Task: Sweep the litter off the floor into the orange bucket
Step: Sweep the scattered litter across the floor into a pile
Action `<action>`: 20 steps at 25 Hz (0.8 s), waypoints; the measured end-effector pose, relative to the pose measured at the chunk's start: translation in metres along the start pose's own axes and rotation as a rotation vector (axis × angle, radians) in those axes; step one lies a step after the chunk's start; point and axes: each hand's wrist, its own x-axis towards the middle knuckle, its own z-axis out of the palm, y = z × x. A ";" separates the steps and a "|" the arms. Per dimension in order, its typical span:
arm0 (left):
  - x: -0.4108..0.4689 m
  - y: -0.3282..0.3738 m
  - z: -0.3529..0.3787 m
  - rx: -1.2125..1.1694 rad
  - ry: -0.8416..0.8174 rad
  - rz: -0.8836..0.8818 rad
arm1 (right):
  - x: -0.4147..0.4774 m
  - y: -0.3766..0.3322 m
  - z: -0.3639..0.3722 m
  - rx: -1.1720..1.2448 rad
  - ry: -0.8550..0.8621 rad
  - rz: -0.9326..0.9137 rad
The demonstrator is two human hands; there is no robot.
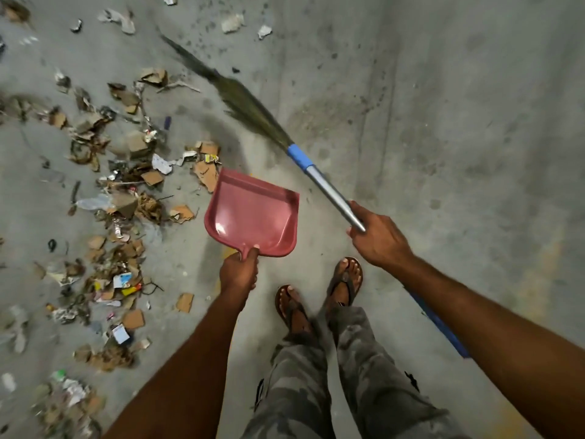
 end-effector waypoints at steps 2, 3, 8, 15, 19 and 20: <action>0.003 0.009 0.001 0.003 -0.022 0.027 | -0.011 0.025 -0.007 0.061 0.128 0.112; 0.007 0.014 0.001 0.004 -0.032 0.037 | -0.012 0.035 -0.010 0.088 0.181 0.162; 0.040 0.037 -0.004 -0.009 -0.069 0.041 | 0.043 0.012 -0.020 0.175 0.157 0.392; 0.103 0.056 -0.054 0.040 -0.005 0.038 | 0.150 -0.166 0.012 -0.013 -0.203 0.013; 0.126 0.088 -0.075 0.007 0.034 0.047 | 0.149 -0.209 -0.002 -0.151 -0.135 -0.200; 0.130 0.098 -0.077 0.005 0.034 0.052 | 0.143 -0.205 -0.012 -0.153 -0.106 -0.199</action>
